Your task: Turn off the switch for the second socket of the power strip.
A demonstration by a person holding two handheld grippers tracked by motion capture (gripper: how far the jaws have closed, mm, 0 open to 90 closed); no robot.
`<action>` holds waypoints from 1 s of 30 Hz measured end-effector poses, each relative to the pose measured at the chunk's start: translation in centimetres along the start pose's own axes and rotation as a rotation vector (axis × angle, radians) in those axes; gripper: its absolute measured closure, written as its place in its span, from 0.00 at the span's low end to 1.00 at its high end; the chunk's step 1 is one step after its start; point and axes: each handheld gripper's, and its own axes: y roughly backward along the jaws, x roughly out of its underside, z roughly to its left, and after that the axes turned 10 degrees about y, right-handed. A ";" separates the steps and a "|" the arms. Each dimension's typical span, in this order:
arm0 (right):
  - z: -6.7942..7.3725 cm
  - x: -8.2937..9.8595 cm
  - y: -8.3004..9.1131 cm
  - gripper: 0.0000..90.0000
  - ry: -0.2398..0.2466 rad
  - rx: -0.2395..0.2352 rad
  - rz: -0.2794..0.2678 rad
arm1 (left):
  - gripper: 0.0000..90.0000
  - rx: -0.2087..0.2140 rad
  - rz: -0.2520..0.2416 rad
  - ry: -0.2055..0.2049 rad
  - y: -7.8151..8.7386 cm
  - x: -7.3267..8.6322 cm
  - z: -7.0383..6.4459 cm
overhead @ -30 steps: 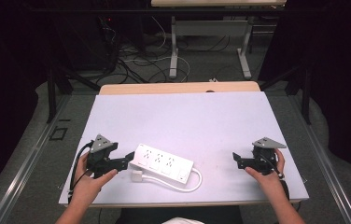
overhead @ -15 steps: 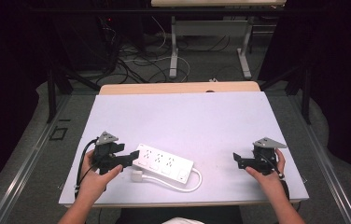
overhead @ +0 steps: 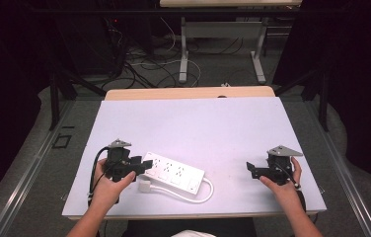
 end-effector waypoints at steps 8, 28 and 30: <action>0.0 0.1 0.0 0.07 0.008 -0.005 0.012 | 0.63 -0.020 0.061 0.009 -1.2 -0.1 -0.5; 0.0 0.1 -0.1 0.07 -0.021 -0.023 0.026 | 0.84 -0.044 0.178 0.029 -4.3 0.3 -0.9; 0.0 0.1 -0.1 0.07 -0.020 -0.021 0.028 | 0.84 -0.049 0.183 0.032 -4.5 0.3 -0.9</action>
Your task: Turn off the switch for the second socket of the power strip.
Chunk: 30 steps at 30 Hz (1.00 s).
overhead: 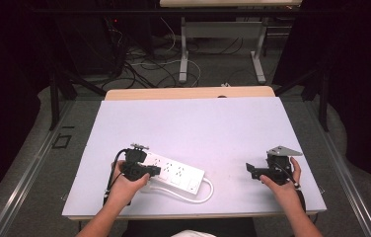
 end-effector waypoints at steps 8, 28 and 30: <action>0.0 0.0 0.0 0.07 -0.005 -0.006 0.002 | 0.91 0.001 0.015 0.010 -0.5 0.0 0.0; -0.1 0.0 -0.1 0.08 0.004 -0.012 0.004 | 0.99 -0.010 0.035 0.008 -1.4 0.0 0.1; 0.0 0.1 -0.2 0.08 0.000 -0.007 0.000 | 0.99 -0.010 0.036 0.008 -1.4 0.0 0.1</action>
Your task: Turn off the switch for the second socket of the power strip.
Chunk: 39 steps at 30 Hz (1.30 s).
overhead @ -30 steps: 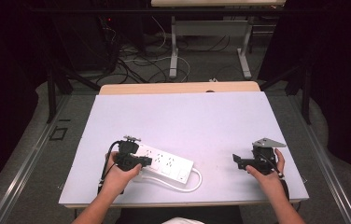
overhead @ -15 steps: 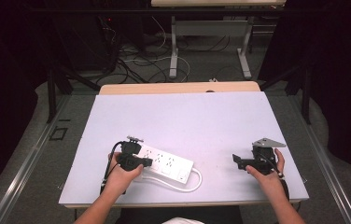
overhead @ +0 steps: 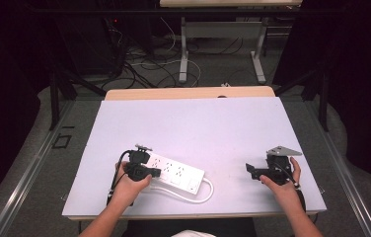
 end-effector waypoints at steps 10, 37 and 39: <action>0.0 0.0 0.0 0.08 0.000 -0.002 0.001 | 1.00 0.004 -0.003 -0.001 0.0 0.1 0.1; -0.2 0.0 0.1 0.08 0.002 -0.007 0.001 | 1.00 -0.002 -0.027 -0.005 -0.2 0.3 0.3; -0.2 0.1 0.1 0.08 0.000 -0.006 0.001 | 1.00 -0.002 -0.035 -0.002 -0.2 0.3 0.3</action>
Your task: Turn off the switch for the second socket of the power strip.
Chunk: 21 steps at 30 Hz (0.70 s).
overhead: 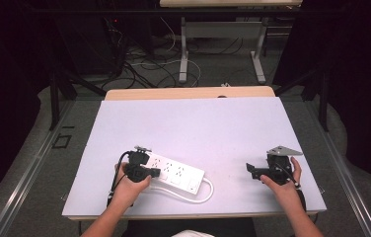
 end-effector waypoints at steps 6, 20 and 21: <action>0.1 0.0 0.1 0.08 0.006 0.004 0.002 | 0.98 0.005 -0.007 -0.003 0.4 -0.1 0.1; 0.1 0.0 0.0 0.08 0.004 0.000 0.000 | 0.94 0.001 -0.038 0.006 1.2 -0.2 0.2; 0.1 0.0 0.0 0.08 0.004 0.000 -0.001 | 0.93 0.000 -0.038 0.000 1.2 -0.2 0.3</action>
